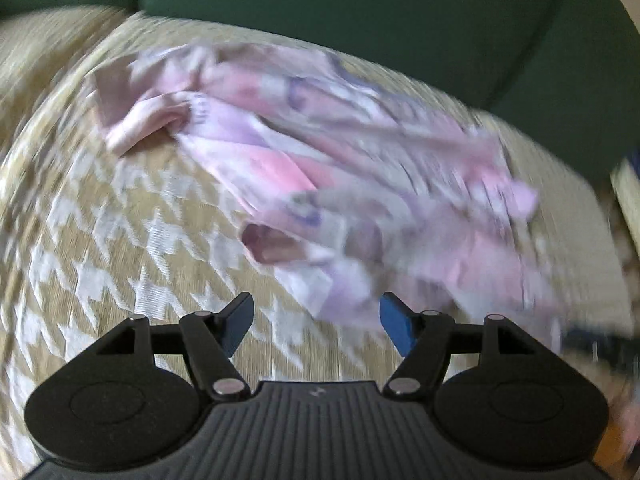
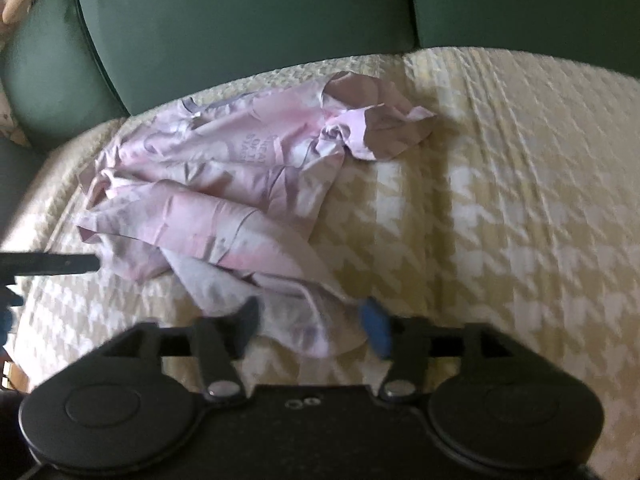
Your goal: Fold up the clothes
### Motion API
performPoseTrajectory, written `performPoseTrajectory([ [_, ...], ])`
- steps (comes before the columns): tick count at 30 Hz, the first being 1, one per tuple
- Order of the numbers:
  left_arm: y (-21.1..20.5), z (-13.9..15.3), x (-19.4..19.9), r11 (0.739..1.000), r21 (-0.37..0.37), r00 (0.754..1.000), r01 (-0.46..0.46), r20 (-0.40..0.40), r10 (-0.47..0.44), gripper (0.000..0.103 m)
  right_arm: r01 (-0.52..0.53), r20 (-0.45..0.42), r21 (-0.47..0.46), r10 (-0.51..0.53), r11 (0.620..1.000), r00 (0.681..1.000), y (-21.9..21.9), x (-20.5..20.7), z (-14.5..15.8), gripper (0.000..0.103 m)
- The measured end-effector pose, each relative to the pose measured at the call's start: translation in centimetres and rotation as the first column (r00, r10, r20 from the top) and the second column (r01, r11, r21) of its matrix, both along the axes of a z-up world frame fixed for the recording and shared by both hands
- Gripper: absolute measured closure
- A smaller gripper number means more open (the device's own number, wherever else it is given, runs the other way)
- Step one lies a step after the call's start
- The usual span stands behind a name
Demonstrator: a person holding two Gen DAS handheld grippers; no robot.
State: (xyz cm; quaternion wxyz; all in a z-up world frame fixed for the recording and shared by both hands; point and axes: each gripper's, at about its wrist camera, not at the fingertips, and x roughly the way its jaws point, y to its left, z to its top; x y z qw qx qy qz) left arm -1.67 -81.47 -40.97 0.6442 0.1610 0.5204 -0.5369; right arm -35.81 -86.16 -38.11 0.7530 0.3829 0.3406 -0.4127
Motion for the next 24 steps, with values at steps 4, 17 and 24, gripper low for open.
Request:
performPoseTrajectory([
  [4,0.0,-0.5,1.6,0.994,0.011,0.992,-0.110,-0.054,0.110,0.034,0.006,0.024,0.005,-0.006,1.000,1.000,0.5,-0.2,-0.1,0.000],
  [17,0.3,-1.3,4.5,0.945,0.026,0.916,-0.325,-0.241,0.321,0.036,0.004,0.036,0.076,-0.007,0.997,0.999,0.5,1.1,-1.9,0.000],
  [24,0.5,-1.5,4.2,0.942,0.069,0.910,-0.329,-0.243,0.336,0.051,0.004,0.032,0.096,-0.007,0.995,0.999,0.8,1.5,-2.5,0.000],
])
